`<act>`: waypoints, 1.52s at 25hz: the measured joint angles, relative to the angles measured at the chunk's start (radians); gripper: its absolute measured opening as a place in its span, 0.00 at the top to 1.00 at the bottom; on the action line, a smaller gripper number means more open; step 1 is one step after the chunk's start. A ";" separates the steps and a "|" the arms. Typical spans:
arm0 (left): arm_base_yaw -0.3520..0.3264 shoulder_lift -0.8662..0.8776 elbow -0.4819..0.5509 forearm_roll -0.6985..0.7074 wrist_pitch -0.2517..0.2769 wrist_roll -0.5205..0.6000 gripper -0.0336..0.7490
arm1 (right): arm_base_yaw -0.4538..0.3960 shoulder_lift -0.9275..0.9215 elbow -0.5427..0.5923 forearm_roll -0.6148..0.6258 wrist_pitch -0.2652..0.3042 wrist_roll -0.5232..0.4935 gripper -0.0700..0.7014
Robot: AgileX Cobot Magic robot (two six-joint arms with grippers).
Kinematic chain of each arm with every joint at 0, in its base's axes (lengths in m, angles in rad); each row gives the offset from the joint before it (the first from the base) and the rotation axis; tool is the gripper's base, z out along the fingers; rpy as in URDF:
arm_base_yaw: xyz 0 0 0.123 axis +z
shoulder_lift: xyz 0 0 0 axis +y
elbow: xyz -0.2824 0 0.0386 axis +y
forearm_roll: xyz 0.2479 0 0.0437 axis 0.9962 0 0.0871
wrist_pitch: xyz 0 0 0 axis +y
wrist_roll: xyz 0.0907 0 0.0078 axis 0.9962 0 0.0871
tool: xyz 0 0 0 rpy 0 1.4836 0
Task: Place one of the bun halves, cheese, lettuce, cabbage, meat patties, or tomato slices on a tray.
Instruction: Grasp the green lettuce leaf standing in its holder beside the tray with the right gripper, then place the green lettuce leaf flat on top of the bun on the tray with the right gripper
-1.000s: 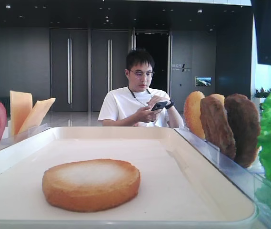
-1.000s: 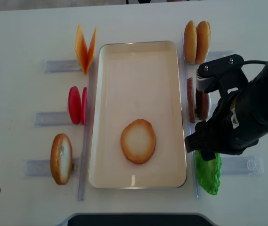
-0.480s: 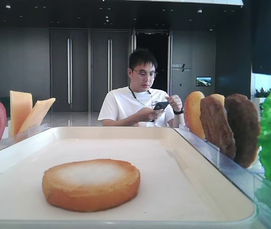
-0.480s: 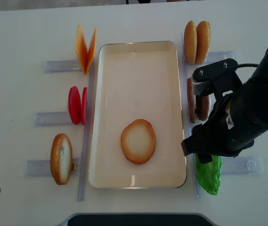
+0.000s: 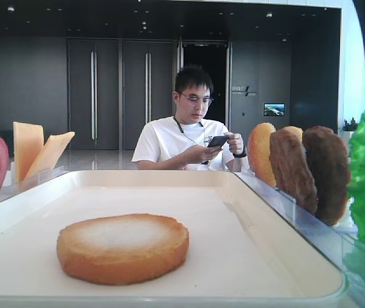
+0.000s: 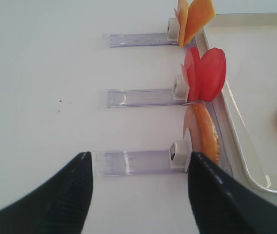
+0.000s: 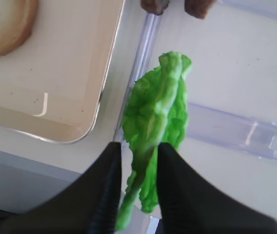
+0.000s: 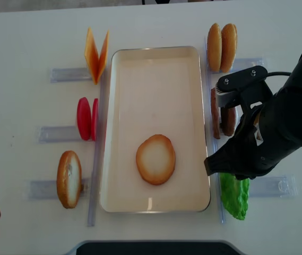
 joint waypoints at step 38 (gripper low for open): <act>0.000 0.000 0.000 -0.001 0.000 0.000 0.36 | 0.000 0.002 -0.219 0.094 0.126 -0.094 0.86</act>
